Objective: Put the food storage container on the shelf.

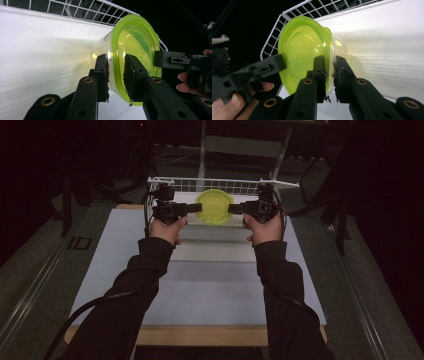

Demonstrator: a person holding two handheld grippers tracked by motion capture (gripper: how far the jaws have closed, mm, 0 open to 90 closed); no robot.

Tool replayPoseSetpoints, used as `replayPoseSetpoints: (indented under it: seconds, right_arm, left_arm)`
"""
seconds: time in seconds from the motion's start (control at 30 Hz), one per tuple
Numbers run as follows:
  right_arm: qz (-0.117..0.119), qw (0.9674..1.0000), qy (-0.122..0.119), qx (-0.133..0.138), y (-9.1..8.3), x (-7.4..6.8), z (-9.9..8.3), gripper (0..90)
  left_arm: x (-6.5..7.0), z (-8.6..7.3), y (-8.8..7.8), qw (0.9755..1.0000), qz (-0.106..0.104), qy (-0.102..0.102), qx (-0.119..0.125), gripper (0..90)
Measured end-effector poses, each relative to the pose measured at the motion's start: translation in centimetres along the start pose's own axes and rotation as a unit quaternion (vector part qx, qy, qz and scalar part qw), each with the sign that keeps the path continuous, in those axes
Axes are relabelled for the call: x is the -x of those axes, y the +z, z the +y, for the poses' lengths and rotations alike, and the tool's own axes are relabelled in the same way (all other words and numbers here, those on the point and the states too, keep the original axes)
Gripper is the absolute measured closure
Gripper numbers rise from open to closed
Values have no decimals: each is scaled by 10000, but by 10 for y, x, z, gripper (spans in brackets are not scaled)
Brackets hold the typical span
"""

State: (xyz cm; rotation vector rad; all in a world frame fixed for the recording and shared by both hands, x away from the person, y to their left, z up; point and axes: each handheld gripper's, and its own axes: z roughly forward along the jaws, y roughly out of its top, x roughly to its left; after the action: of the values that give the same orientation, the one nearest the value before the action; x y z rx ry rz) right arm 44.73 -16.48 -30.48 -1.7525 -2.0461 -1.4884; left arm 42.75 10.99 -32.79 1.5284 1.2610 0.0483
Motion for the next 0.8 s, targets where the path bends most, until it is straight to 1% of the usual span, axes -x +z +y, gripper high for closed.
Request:
replayPoseSetpoints:
  seconds: [0.03, 0.1, 0.17, 0.2, 0.23, 0.27, 0.3, 0.33, 0.4, 0.43, 0.47, 0.53, 0.6, 0.63, 0.67, 0.7, 0.73, 0.77, 0.8]
  right_arm:
    - [-8, 10000, 6, -22, 1, 0, 1, 804]
    - [-73, 10000, -48, -4, 3, -1, 2, 802]
    - [-136, 9998, -134, -10, 5, -2, 4, 795]
    - [-133, 9999, -94, -41, 6, -2, 5, 791]
    - [-134, 9998, -87, -75, 9, -1, 7, 776]
    - [-170, 9997, -90, -169, 11, -1, 9, 754]
    - [-215, 9996, -67, -170, 13, -1, 10, 721]
    - [-211, 9997, -59, -144, 14, -2, 11, 681]
    - [-201, 9997, -96, -123, 16, -3, 13, 612]
    - [-208, 9997, -105, -100, 16, -2, 13, 598]
    - [-257, 9996, -122, -88, 17, -2, 14, 590]
    - [-238, 9996, -175, -32, 16, -2, 15, 535]
    - [-188, 9993, -320, 11, 15, -1, 15, 488]
    - [-159, 9992, -369, -30, 15, 0, 15, 475]
    - [-161, 9989, -433, -62, 15, 0, 16, 455]
    - [-164, 9983, -554, -32, 15, 0, 15, 450]
    - [-200, 9977, -652, -6, 14, 0, 15, 428]
    - [-246, 9973, -687, 11, 12, 0, 15, 415]
    - [-217, 9973, -706, 40, 11, 0, 14, 417]
  left_arm:
    - [0, 0, 0, 10000, 3, 6, 25, 719]
    - [0, 1, 2, 9999, 52, 83, 25, 707]
    - [-3, 2, 3, 10000, 44, 51, 44, 706]
    - [-3, 3, 4, 10000, 65, 52, 53, 704]
    - [-3, 4, 6, 9999, 94, 83, 20, 682]
    - [-2, 5, 8, 9998, 149, 117, 8, 681]
    - [-1, 6, 9, 9998, 139, 130, -1, 674]
    - [0, 6, 10, 9998, 136, 129, -2, 631]
    - [1, 6, 12, 9997, 166, 155, 13, 604]
    - [0, 5, 12, 9997, 199, 161, 38, 601]
    - [-1, 5, 13, 9997, 179, 165, 59, 600]
    - [-2, 4, 13, 9995, 212, 198, 100, 572]
    - [-3, 4, 12, 9996, 185, 177, 147, 556]
    - [-3, 4, 11, 9996, 143, 164, 168, 556]
    - [-2, 4, 11, 9996, 134, 181, 181, 544]
    - [-2, 4, 11, 9995, 148, 212, 174, 510]
    - [-2, 4, 10, 9995, 139, 222, 164, 503]
    - [-2, 4, 10, 9996, 110, 221, 158, 501]
    - [-2, 4, 9, 9995, 158, 214, 180, 471]
